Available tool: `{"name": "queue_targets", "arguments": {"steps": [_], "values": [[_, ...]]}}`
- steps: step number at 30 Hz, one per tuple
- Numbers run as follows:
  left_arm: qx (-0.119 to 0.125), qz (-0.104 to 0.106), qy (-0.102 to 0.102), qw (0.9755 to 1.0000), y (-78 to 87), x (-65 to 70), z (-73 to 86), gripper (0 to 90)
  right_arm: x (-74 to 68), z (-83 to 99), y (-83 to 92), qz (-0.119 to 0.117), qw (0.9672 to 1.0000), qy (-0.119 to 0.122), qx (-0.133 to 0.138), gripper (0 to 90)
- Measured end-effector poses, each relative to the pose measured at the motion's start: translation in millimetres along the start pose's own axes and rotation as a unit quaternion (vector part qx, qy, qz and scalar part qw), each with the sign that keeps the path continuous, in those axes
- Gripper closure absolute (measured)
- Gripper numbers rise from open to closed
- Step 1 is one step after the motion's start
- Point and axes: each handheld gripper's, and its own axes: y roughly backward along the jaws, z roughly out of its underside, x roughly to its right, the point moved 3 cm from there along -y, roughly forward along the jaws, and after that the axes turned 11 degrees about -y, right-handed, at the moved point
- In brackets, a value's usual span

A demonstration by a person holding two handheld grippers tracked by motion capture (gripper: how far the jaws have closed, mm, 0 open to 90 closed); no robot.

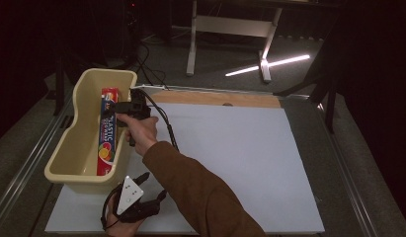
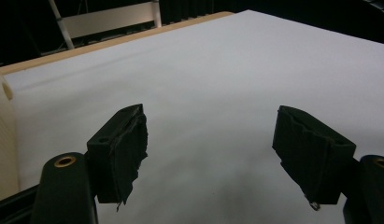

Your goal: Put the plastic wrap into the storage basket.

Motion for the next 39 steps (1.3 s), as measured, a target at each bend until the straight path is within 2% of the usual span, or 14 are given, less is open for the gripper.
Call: {"name": "queue_targets", "arguments": {"steps": [9,12,15,18,22,25,28,31,33,34,35,36,37,39], "values": [[-0.001,0.001,-0.001,1.0000,-2.1,0.9,-0.1,26.2,-6.8,2.8,22.6,-0.002,0.9977,0.068,0.003,34.0],[-0.001,0.000,-0.001,1.0000,-2.4,1.0,-0.1,26.1,-8.8,5.9,33.7,0.003,0.9948,0.102,0.009,34.8],[-0.002,0.000,-0.003,1.0000,-2.7,0.8,-0.1,26.1,-8.4,9.0,45.6,0.022,0.9894,0.143,0.018,35.6],[-0.001,0.000,-0.003,1.0000,-2.8,0.9,-0.4,26.1,-5.1,10.4,57.6,0.044,0.9811,0.186,0.031,36.6],[-0.001,0.000,-0.002,1.0000,-2.8,0.8,-0.6,26.1,4.4,14.0,75.2,0.070,0.9657,0.245,0.051,37.6],[0.001,0.001,0.000,1.0000,-3.0,0.1,-0.7,26.1,16.1,18.2,90.5,0.087,0.9548,0.276,0.067,37.7],[-0.001,0.001,0.000,1.0000,-3.2,0.0,-0.8,26.1,30.1,21.5,108.0,0.098,0.9466,0.295,0.086,37.4],[-0.001,0.002,-0.001,1.0000,-3.7,0.9,-1.1,26.0,47.8,26.4,124.5,0.097,0.9440,0.300,0.098,37.4],[-0.001,0.002,-0.002,1.0000,-3.7,1.2,-1.4,26.0,61.2,31.7,134.1,0.103,0.9370,0.316,0.107,36.5],[-0.001,0.002,-0.002,1.0000,-3.7,1.2,-1.4,25.9,61.2,31.7,134.1,0.103,0.9370,0.316,0.107,36.5],[-0.002,0.002,0.000,1.0000,-3.9,1.0,-1.2,25.9,68.2,34.6,139.1,0.109,0.9316,0.328,0.112,36.5],[-0.002,0.001,0.000,1.0000,-3.8,0.7,-1.0,25.9,84.1,42.9,151.4,0.118,0.9196,0.353,0.125,36.1],[-0.002,0.001,0.000,1.0000,-3.8,0.5,-0.9,25.9,92.0,46.8,157.4,0.122,0.9152,0.361,0.131,35.6],[-0.004,0.000,0.000,1.0000,-4.0,0.1,-0.5,25.9,108.4,55.4,168.1,0.125,0.9095,0.370,0.143,33.4]]}}
